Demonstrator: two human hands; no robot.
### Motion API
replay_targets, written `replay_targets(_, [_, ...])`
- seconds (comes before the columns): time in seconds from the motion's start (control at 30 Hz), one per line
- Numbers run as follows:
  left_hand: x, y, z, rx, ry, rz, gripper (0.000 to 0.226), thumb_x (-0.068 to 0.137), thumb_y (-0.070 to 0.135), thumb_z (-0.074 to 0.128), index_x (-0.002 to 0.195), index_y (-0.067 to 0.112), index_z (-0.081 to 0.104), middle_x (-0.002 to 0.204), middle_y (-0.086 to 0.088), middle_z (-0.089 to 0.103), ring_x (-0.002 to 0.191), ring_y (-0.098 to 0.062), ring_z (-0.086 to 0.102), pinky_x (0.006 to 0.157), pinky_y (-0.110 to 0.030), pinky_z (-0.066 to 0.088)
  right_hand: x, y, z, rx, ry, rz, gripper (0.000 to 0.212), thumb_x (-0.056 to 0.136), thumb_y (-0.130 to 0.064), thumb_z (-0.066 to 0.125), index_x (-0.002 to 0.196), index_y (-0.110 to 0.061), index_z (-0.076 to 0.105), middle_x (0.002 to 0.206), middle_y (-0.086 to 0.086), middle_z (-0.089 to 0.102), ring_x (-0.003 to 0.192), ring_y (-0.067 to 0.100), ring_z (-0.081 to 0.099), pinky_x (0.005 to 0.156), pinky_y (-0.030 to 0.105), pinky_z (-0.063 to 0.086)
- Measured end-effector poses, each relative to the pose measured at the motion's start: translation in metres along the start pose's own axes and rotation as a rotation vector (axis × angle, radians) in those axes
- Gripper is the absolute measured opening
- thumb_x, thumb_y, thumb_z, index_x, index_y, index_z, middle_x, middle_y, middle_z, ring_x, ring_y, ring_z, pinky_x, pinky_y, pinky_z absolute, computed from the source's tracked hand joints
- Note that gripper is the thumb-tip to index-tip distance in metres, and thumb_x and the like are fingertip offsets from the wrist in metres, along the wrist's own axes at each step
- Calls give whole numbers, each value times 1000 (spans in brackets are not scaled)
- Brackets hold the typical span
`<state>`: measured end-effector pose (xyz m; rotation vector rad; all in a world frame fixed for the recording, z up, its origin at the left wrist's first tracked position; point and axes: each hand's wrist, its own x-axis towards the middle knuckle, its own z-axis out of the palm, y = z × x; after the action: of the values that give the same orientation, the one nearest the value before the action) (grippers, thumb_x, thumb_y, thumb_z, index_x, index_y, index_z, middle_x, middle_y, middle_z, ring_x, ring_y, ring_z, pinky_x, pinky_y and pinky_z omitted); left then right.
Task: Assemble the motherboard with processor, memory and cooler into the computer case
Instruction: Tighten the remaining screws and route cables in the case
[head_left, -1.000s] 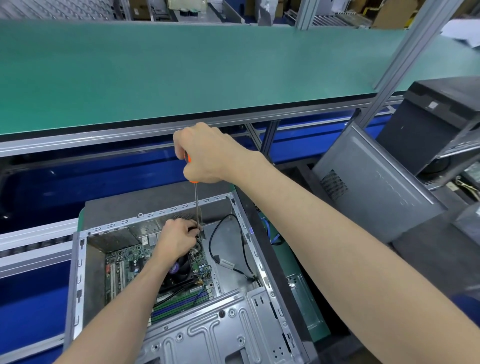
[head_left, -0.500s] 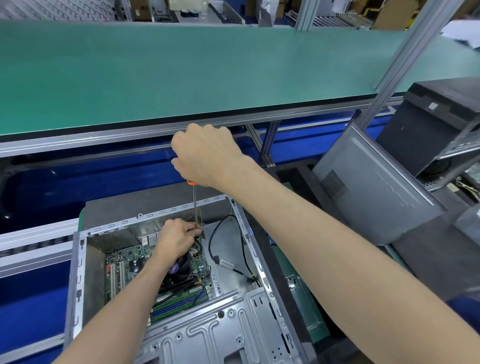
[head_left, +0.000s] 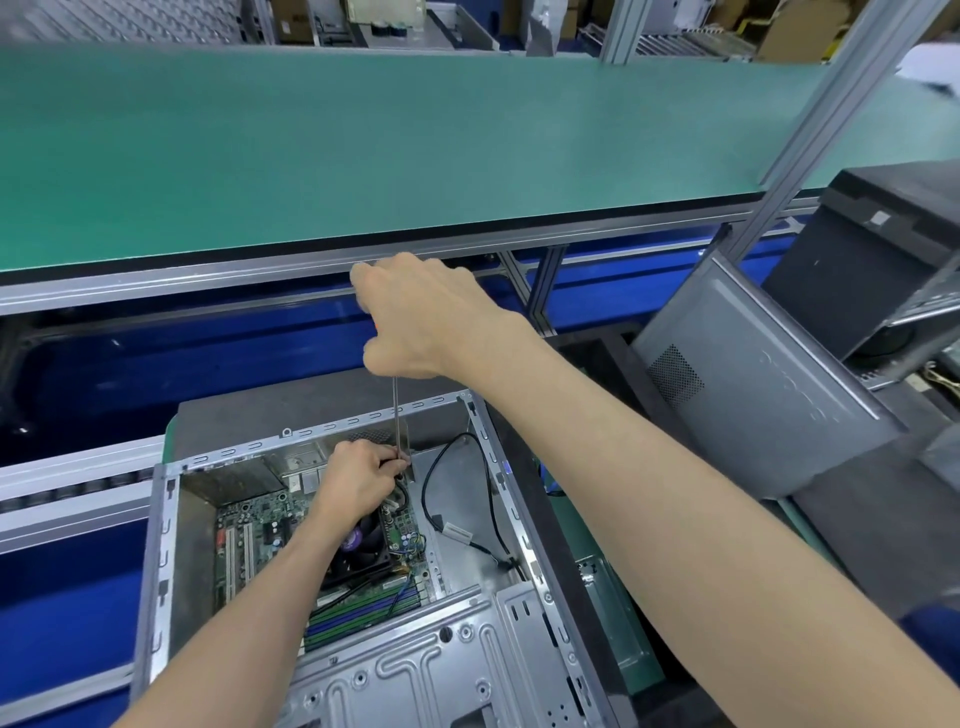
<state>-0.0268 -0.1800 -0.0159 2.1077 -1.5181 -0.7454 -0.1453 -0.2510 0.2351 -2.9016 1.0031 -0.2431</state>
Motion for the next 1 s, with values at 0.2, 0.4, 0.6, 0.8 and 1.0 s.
replay_targets(0.2, [-3,3,-2,-28,-14,-9,13,91,20,69,92,17,81,67,1,71,47,-2,49,52,-17,38,0,2,3,-138,75,57,15,92,-21,53,85,-14,42,73,-1,32,71,27,43,52,29,20])
replay_targets(0.4, [-2,6,-3,-5,-11,-1,14,92,20,68,98,15,80,92,-5,78,86,-22,68,77,-23,50,4,14,-5,27,-107,34,20,77,-20,58,94,-8,56,90,4,53,84,31,55,55,32,39])
replay_targets(0.6, [-2,5,-1,33,-18,-20,15,93,21,67,101,17,80,92,-6,77,76,-17,60,70,-17,41,7,6,0,-153,2,73,32,93,-24,51,69,-17,32,72,-2,29,68,26,43,57,32,27])
replay_targets(0.8, [-3,6,-3,34,-27,-41,16,94,20,66,102,18,79,92,-8,76,82,-21,65,68,-18,40,10,7,-7,21,-153,11,18,76,-20,57,93,-15,55,88,1,50,74,25,49,53,28,26])
replay_targets(1.0, [-2,7,-2,16,-24,-34,17,95,17,65,103,15,79,97,-6,77,90,-20,66,77,-16,42,6,-3,4,-191,59,79,20,94,-24,53,81,-16,41,70,-4,27,69,26,43,53,31,20])
